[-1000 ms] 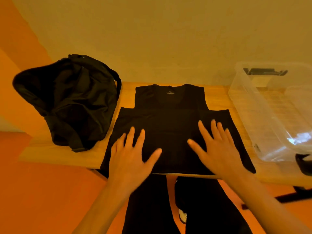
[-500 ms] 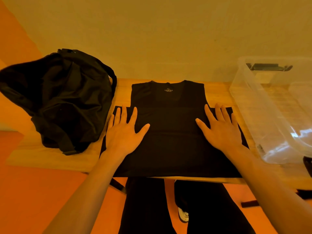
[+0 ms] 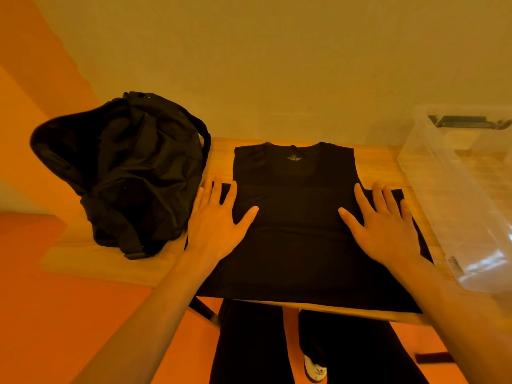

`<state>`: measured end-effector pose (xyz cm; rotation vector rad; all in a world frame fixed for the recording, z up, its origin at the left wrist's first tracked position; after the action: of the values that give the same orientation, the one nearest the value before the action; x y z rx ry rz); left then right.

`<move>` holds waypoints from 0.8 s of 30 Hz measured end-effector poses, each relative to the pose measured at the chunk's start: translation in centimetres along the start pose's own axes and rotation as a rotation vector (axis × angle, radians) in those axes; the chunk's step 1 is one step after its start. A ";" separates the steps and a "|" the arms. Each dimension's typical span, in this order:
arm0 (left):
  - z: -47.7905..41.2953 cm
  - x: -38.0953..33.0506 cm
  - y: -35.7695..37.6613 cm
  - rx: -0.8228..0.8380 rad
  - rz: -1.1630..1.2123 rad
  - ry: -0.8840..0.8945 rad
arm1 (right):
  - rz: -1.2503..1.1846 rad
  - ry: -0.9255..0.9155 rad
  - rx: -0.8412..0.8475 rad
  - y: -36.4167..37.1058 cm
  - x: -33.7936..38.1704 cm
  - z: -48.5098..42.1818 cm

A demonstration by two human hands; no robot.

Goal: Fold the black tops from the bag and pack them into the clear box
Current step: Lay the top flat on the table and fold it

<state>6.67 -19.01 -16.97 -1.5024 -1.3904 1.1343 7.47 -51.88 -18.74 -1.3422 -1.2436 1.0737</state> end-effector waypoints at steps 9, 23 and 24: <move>-0.3 0.3 1.3 0.120 -0.066 0.089 | 0.005 0.014 -0.002 0.0 0.0 0.0; -4.8 3.2 -1.4 -0.080 -0.166 0.091 | 0.021 0.031 0.043 -0.2 0.1 -0.1; -4.6 3.6 -1.2 -0.077 -0.181 0.089 | 0.019 0.034 0.049 -0.2 0.1 -0.1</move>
<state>10.73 -15.23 -14.81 -1.4304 -1.4904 0.9011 7.54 -51.77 -18.54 -1.3325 -1.1742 1.0837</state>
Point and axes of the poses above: each hand's wrist, its own z-axis away from the middle knuckle, its own y-axis out of the palm, x = y × z, the point moved 8 cm from there along -z, towards the middle knuckle, and after that the axes turned 11 degrees about -x, right-handed, at the moved point
